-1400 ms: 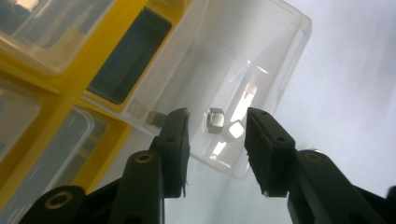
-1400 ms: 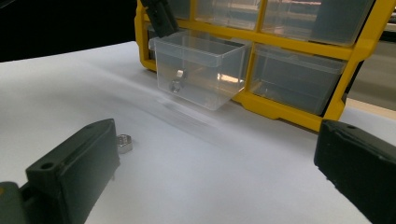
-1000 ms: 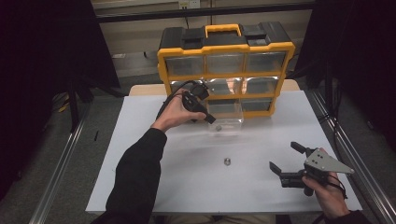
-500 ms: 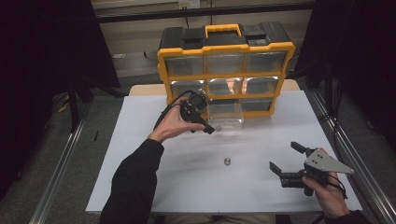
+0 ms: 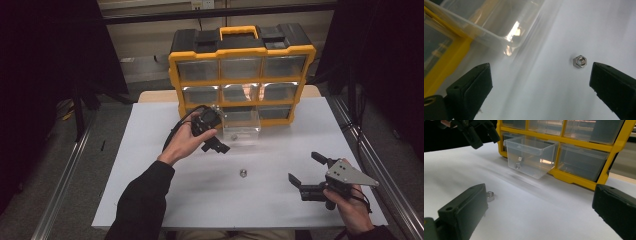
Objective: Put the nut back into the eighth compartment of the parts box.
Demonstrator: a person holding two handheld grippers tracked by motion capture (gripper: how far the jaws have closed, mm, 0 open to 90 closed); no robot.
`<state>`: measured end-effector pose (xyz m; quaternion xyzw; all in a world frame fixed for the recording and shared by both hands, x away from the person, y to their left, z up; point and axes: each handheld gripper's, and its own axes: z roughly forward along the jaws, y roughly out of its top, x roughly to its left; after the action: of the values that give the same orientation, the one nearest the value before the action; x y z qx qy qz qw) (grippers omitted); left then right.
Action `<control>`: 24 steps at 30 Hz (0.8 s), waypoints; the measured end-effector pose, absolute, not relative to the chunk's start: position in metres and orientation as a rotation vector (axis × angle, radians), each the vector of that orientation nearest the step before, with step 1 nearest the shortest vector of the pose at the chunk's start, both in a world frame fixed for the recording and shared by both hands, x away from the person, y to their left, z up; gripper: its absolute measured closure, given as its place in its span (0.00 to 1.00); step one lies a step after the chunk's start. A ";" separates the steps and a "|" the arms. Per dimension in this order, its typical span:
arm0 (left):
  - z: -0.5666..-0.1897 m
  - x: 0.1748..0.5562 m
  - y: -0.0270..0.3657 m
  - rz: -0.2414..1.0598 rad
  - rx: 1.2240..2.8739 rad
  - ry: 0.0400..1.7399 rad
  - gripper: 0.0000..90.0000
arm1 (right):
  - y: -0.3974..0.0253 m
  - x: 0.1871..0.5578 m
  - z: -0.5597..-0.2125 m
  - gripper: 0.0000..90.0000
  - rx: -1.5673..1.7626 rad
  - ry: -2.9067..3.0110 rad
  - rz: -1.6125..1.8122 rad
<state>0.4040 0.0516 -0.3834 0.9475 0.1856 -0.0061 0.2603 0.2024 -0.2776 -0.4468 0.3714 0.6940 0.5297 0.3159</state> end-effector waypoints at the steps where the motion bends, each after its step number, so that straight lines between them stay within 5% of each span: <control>1: -0.386 0.401 0.051 -0.029 2.551 0.521 0.05 | -0.278 0.202 -0.447 0.00 0.978 1.828 1.395; 24: -0.413 0.371 0.033 -0.122 2.600 0.420 0.06 | -0.277 0.202 -0.447 0.00 0.976 1.830 1.395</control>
<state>0.3709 0.0333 -0.4132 0.9549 0.1541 -0.0448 0.2500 0.2024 -0.2772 -0.4468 0.3706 0.6946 0.5295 0.3158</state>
